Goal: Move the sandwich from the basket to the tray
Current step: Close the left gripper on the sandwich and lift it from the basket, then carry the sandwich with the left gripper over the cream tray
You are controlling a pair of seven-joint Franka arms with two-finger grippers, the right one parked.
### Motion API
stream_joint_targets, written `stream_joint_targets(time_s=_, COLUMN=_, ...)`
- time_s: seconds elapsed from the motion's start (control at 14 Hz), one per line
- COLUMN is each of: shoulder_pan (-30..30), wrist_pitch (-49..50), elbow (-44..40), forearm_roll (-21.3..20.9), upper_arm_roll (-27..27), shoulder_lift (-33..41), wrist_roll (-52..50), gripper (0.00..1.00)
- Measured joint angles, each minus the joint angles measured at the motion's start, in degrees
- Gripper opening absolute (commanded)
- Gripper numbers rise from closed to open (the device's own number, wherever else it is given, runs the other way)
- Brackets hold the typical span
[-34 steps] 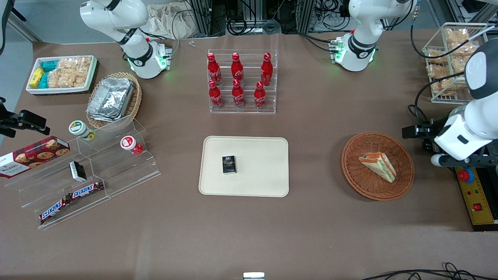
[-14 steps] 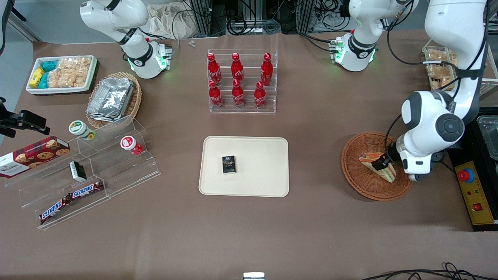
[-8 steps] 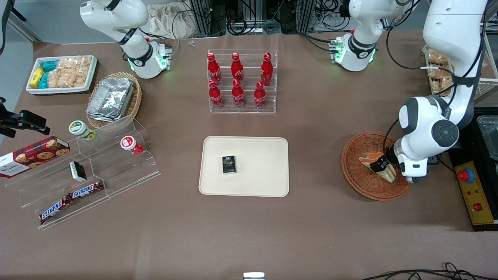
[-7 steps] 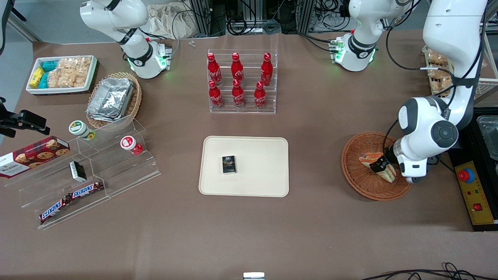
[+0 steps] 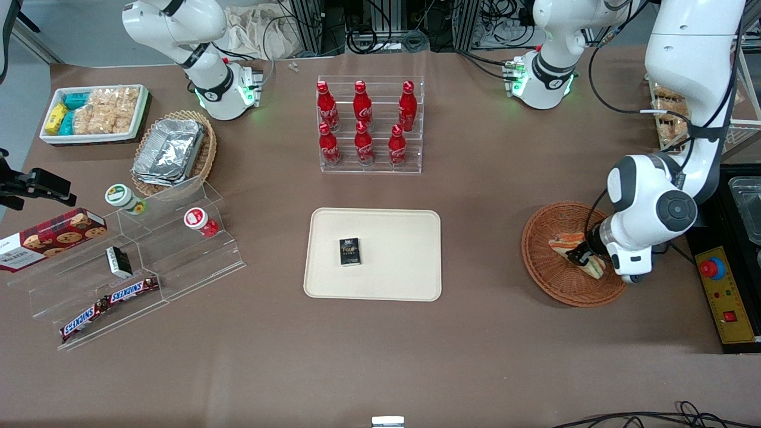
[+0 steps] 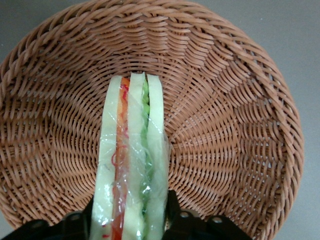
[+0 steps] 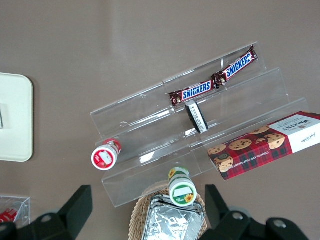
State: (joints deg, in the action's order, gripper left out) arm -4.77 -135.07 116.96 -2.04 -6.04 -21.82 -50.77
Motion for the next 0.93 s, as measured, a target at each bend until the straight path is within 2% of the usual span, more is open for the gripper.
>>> stream_joint_targets(time_s=0.21, shoulder_pan=0.0, wrist_pitch=0.31, elbow=-1.18, forearm_roll=0.0, upper_arm_roll=0.01, shoulder_lift=0.03, wrist_roll=0.02, gripper=0.0)
stream_joint_targets(time_s=0.43, shoulder_pan=0.0, wrist_pitch=6.71, elbow=-6.05, forearm_roll=0.0, upper_arm_roll=0.01, shoulder_lift=0.25, wrist_roll=0.06, gripper=0.0)
stream_joint_targets(time_s=0.71, shoulder_pan=0.18, wrist_pitch=27.49, elbow=-22.03, forearm_roll=0.01, upper_arm_roll=-1.11, shoulder_lift=1.05, wrist_roll=1.35, gripper=0.0)
stream_joint_targets(time_s=0.93, shoulder_pan=0.49, wrist_pitch=34.77, elbow=-32.38, forearm_roll=0.01, upper_arm_roll=-7.2, shoulder_lift=1.51, wrist_roll=4.68, gripper=0.0)
